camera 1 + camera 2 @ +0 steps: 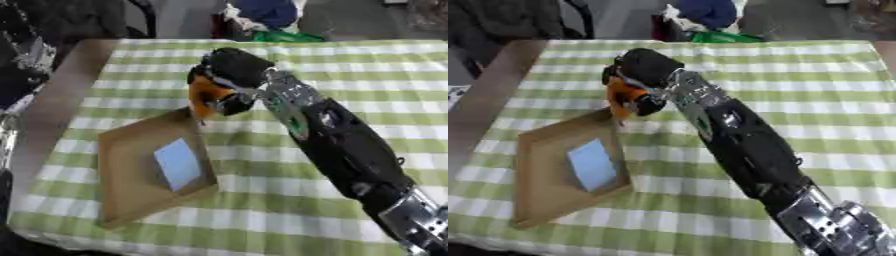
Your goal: Pick up objects on the table and place them in the box.
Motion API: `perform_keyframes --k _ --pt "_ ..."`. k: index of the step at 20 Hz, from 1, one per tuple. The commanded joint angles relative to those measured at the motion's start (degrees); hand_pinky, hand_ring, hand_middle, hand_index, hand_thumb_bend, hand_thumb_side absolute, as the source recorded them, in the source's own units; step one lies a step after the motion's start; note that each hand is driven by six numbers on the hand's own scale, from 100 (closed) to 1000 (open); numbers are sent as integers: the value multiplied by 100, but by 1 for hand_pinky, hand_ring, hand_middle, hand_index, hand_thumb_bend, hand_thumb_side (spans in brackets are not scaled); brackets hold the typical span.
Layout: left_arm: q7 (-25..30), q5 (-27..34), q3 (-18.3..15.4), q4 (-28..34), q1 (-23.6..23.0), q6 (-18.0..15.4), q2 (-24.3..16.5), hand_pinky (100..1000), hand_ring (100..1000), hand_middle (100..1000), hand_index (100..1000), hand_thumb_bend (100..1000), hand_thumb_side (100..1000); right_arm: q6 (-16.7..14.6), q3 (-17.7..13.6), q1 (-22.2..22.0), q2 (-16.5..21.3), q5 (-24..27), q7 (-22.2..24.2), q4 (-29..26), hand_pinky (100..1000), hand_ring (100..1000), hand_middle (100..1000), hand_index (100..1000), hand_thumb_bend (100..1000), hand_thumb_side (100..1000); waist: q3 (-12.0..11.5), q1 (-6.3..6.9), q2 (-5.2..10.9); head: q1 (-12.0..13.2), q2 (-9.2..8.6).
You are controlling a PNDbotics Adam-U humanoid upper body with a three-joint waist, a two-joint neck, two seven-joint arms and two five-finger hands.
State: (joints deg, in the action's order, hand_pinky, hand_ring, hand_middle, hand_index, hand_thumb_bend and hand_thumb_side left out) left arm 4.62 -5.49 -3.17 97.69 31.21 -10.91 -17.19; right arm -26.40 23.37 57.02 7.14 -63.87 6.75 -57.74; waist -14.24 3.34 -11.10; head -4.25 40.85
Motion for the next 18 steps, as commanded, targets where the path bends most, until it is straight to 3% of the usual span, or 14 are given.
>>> perform_keyframes --k 1,4,5,8,11,13,16,17,18 --pt "30 21 -10 107 85 -5 -84 472 508 516 769 387 488 -137 43 79 -89 59 109 -137 750 589 228 773 100 100 -18 9 117 -4 41" --pt "32 22 -14 114 90 -5 -80 472 508 515 769 387 488 -334 137 37 -136 -26 179 -170 774 648 389 843 100 100 -7 0 112 2 32" --pt "34 21 -14 115 89 -4 -81 471 507 515 769 387 489 -415 169 28 -139 -78 192 -207 782 690 501 888 107 124 -2 -1 110 9 33" --pt "37 20 -14 108 81 0 -86 471 507 515 769 387 489 -605 214 21 -114 -273 169 -360 818 771 782 956 231 261 14 2 111 19 49" --pt "33 20 -17 108 75 -1 -88 471 508 515 769 387 489 -678 224 43 -70 -466 9 -574 838 815 923 975 327 340 30 4 121 35 61" --pt "36 20 -14 111 71 -2 -91 471 508 515 769 387 489 -665 231 50 -31 -590 -145 -719 844 823 953 979 345 362 39 9 130 44 71" --pt "34 16 -18 115 51 -3 -104 472 508 515 769 388 488 -531 179 63 49 -709 -379 -857 837 815 949 973 341 302 61 23 156 65 99" --pt "30 14 -22 117 40 -3 -111 472 508 515 770 388 488 -466 149 71 90 -726 -457 -897 832 807 934 970 198 233 76 25 168 78 112" --pt "24 11 -28 119 28 -3 -117 472 508 516 770 389 488 -394 112 78 137 -725 -529 -929 831 803 922 970 319 254 96 27 180 97 124"
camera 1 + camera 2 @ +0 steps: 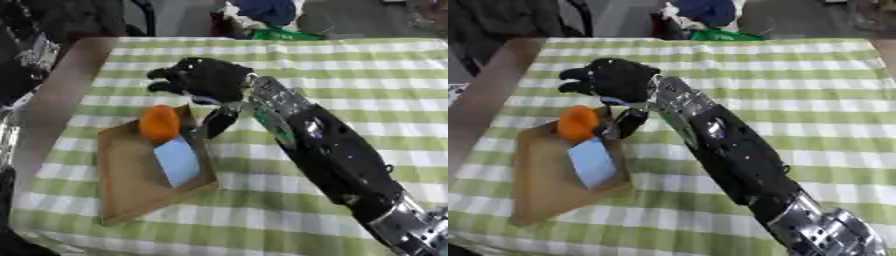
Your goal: Pick up objects on the table and place them in the box.
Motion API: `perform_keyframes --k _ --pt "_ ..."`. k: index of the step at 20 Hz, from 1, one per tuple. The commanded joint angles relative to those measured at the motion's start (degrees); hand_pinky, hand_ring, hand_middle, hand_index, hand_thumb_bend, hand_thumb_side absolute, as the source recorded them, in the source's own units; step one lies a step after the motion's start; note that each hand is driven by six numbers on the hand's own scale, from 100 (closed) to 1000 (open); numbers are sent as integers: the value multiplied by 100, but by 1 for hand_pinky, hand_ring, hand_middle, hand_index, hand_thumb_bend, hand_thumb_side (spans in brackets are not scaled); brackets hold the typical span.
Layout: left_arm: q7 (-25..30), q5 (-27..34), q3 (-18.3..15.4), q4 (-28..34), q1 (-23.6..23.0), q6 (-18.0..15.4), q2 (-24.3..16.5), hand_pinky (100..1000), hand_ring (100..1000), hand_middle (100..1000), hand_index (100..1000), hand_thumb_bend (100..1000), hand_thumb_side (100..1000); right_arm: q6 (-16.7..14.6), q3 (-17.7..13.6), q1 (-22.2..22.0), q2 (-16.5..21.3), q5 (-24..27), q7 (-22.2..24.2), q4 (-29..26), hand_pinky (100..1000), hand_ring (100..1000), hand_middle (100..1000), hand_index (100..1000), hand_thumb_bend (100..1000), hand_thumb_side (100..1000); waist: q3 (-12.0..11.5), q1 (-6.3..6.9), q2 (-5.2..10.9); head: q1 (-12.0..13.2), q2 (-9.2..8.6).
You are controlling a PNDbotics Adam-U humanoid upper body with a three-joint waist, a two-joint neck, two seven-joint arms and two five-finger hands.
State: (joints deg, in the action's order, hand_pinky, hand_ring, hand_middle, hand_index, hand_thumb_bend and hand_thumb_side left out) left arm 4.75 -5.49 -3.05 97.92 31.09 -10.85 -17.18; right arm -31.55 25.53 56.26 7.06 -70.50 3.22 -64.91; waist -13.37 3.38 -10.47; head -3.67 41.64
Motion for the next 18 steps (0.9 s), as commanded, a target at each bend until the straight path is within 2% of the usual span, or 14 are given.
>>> perform_keyframes --k 1,2,3,4,6,8,11,12,14,16,18 --pt "4 8 -48 98 27 -9 -125 472 508 516 770 389 488 194 -148 159 196 -28 -237 -235 830 799 916 970 307 240 34 23 129 59 56" --pt "-5 6 -58 100 13 -7 -130 472 508 516 769 389 488 269 -212 154 249 30 -298 -245 823 779 890 967 213 182 65 25 140 85 63" --pt "-14 4 -69 100 -3 -4 -133 472 508 515 769 388 488 353 -294 138 301 108 -371 -240 821 771 878 967 231 193 100 25 151 117 67" --pt "-24 2 -80 99 -18 -1 -136 471 508 515 769 389 488 438 -376 112 348 198 -444 -214 819 753 856 969 165 185 139 25 160 160 71" --pt "-46 -2 -104 101 -55 2 -140 471 508 515 769 389 488 611 -550 51 432 384 -592 -134 814 728 825 970 100 181 232 24 172 246 82" --pt "-71 -9 -133 109 -97 4 -146 470 508 515 768 390 488 784 -715 -27 530 617 -727 -104 811 707 802 971 100 193 335 16 179 338 90" --pt "-125 -22 -191 135 -172 11 -155 470 508 514 767 390 488 1200 -729 -157 860 2311 -482 -412 807 672 759 971 100 245 549 -15 172 515 90" --pt "-144 -27 -210 149 -197 14 -156 469 507 514 767 391 488 1363 -728 -216 973 2842 -350 -611 805 658 741 970 100 284 632 -25 165 576 85" --pt "-175 -70 -246 191 -248 20 -168 469 509 515 767 392 490 1697 -767 -394 1195 3777 -172 -1096 803 641 711 967 100 293 810 -43 139 699 68" --pt "-204 -116 -269 226 -302 33 -168 468 510 516 766 392 492 1976 -818 -607 1394 4511 -88 -1605 801 629 685 961 100 297 971 -63 107 817 24" --pt "-248 -159 -312 227 -371 59 -160 466 511 516 765 392 493 2146 -885 -881 1586 5007 -86 -2148 798 620 660 955 100 294 1134 -89 68 954 -40"
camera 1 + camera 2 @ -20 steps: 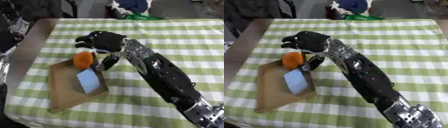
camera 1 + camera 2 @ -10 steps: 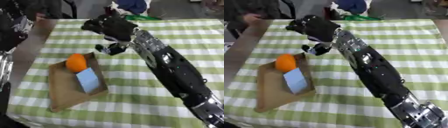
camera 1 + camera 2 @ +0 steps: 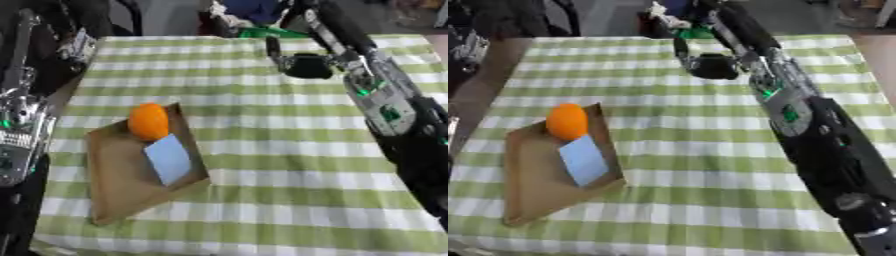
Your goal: Pick up objects on the table and place them in the box.
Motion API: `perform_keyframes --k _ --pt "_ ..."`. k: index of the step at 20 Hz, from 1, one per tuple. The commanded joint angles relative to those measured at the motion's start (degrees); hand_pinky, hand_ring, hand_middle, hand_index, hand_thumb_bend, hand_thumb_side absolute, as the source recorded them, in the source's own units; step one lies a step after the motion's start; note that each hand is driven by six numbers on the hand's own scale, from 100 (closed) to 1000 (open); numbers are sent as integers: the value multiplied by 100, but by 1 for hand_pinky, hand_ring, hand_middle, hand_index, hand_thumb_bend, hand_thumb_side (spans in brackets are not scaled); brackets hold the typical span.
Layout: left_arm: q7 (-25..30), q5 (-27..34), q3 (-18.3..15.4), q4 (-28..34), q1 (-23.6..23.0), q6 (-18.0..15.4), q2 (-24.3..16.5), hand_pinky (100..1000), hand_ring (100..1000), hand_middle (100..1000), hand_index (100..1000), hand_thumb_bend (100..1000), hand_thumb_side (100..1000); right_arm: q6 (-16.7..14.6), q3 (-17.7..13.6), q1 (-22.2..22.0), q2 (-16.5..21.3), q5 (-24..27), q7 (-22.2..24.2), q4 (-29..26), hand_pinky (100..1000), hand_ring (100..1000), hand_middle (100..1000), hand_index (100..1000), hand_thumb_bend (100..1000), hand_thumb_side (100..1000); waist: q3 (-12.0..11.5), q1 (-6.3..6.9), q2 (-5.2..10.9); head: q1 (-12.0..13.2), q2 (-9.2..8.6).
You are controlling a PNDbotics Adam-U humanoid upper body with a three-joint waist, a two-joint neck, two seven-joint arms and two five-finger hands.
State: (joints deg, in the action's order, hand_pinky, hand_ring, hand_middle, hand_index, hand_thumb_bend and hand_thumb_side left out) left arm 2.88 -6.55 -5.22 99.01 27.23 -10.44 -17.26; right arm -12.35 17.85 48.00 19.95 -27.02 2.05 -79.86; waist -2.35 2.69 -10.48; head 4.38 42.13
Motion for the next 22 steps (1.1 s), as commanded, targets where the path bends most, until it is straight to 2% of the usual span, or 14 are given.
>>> perform_keyframes --k 1,5,10,15,22 --pt "-82 -73 -107 117 -15 26 -145 466 513 516 765 392 494 290 -153 -198 376 835 20 -907 798 618 654 954 100 296 102 -33 50 209 -120" --pt "-104 -176 -118 131 -120 28 -131 469 520 521 761 393 497 420 -312 -811 568 1281 11 -1754 796 604 621 942 100 313 333 -50 -5 410 -182" --pt "-133 -393 -127 211 -260 9 -63 472 528 527 762 394 497 390 -571 -1544 578 1474 61 -2459 798 603 613 935 100 330 535 -20 -46 571 -208" --pt "-208 -514 -138 270 -367 -13 3 472 529 528 760 392 495 345 -793 -2127 471 1501 -32 -2849 796 595 600 913 100 325 690 2 -47 717 -215" --pt "-179 -544 -125 311 -468 -28 79 468 517 519 756 390 502 313 -893 -2564 342 1508 -73 -3065 792 573 567 896 100 340 788 29 -51 708 -152"
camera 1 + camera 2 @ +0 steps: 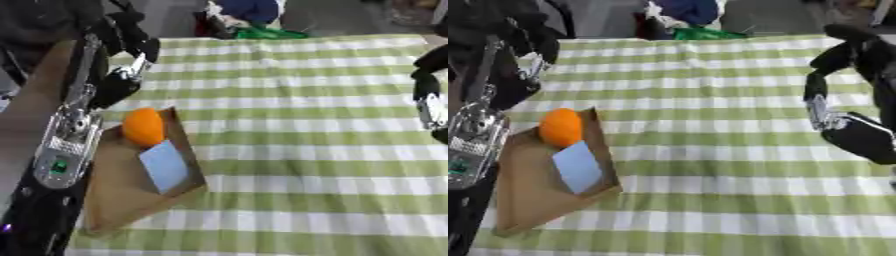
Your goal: Pick up objects on the table and place them in the box.
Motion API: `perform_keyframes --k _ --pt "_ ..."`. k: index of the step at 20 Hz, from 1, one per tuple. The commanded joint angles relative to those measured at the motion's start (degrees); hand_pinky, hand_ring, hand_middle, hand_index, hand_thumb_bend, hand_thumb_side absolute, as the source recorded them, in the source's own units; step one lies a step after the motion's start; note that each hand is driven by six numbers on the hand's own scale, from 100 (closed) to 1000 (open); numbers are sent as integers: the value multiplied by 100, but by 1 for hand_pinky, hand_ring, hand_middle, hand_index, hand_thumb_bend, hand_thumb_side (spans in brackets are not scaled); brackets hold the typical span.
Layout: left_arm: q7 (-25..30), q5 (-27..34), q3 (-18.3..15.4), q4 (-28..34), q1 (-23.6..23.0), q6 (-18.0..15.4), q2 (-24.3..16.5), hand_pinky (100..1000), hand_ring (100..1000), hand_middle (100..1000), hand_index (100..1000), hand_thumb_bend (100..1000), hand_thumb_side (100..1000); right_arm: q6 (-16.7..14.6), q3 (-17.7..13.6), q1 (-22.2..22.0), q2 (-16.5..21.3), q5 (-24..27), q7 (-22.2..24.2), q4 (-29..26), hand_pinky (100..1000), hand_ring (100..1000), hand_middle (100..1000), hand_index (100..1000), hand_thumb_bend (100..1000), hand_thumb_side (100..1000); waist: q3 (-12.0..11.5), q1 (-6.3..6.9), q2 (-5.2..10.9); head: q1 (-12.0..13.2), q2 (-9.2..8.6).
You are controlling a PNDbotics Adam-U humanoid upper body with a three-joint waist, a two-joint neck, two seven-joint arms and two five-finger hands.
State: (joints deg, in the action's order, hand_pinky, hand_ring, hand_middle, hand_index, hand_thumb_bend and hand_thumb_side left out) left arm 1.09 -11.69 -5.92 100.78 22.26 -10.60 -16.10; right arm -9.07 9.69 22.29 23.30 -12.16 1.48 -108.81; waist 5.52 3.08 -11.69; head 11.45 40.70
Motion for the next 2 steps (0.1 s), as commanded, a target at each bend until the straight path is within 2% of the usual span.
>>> perform_keyframes --k 1,2 --pt "14 -26 -47 132 12 -10 -36 469 517 519 756 391 502 -12 -79 -28 -4 27 -15 -176 791 571 564 895 100 337 -8 -6 85 -4 20" --pt "32 -26 -40 132 -2 -12 -35 469 517 519 756 391 502 -10 -81 -49 -7 36 -14 -185 791 571 564 895 100 337 -18 -4 101 -5 46"
